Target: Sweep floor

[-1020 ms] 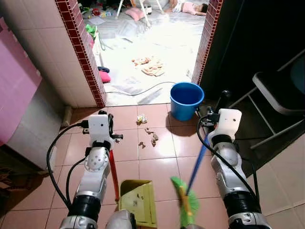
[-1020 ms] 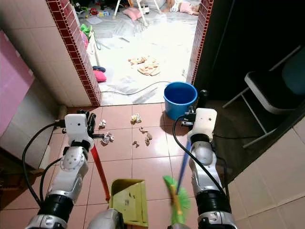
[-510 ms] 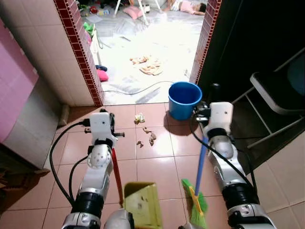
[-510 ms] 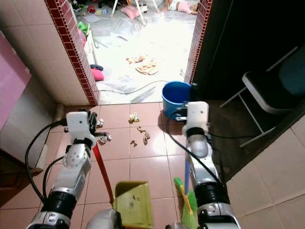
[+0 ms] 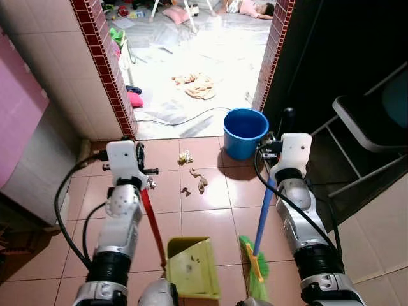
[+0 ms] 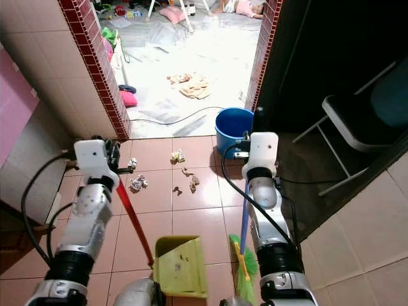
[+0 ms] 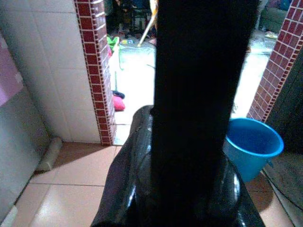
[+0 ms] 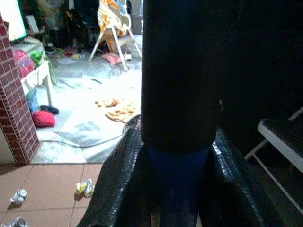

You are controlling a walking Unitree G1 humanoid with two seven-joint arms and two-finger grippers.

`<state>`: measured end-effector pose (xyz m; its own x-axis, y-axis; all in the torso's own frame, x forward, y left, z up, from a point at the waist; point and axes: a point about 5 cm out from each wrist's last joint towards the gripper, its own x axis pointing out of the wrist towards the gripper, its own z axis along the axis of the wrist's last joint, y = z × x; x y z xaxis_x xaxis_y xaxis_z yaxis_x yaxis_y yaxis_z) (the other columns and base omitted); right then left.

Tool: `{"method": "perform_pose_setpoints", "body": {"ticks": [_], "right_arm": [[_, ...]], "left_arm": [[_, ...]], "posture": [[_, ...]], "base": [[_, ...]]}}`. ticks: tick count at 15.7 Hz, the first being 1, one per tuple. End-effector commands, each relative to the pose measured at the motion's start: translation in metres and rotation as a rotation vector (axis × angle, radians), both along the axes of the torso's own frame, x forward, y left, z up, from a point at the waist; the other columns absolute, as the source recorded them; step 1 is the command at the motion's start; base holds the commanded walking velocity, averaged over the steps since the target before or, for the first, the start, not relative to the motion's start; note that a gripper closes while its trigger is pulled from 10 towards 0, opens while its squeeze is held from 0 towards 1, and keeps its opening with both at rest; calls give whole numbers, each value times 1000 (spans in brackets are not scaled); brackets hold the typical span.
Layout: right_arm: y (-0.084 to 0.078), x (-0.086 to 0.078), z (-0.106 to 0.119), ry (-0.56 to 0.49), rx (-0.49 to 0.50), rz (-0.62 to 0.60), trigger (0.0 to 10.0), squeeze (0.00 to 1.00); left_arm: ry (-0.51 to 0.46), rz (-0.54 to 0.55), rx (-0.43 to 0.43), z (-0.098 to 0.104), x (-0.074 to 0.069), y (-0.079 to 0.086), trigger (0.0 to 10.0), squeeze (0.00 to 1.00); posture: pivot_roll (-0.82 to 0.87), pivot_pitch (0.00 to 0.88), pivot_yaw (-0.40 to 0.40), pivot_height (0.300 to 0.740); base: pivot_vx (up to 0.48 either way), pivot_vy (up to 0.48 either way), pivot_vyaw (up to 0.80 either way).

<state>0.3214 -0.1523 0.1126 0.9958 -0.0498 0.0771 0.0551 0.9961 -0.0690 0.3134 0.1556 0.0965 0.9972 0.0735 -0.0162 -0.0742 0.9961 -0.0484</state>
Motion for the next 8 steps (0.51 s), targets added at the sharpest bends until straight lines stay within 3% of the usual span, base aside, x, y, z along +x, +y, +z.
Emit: {"method": "perform_pose_setpoints", "body": {"ticks": [1, 3, 8], "right_arm": [[6, 2, 14, -57, 27, 42, 10000, 0], [6, 3, 17, -67, -32, 75, 10000, 0], [8, 4, 26, -83, -5, 88, 10000, 0]], "left_arm": [[-82, 1, -1, 23, 10, 0, 10000, 0], [-110, 6, -3, 33, 12, 0, 10000, 0], [-125, -1, -5, 38, 8, -2, 10000, 0]], "posture": [[-39, 28, 26, 740], [-38, 39, 20, 740], [-36, 78, 13, 740]], "base": [[0, 0, 0], [0, 0, 344], [335, 0, 619]]}}
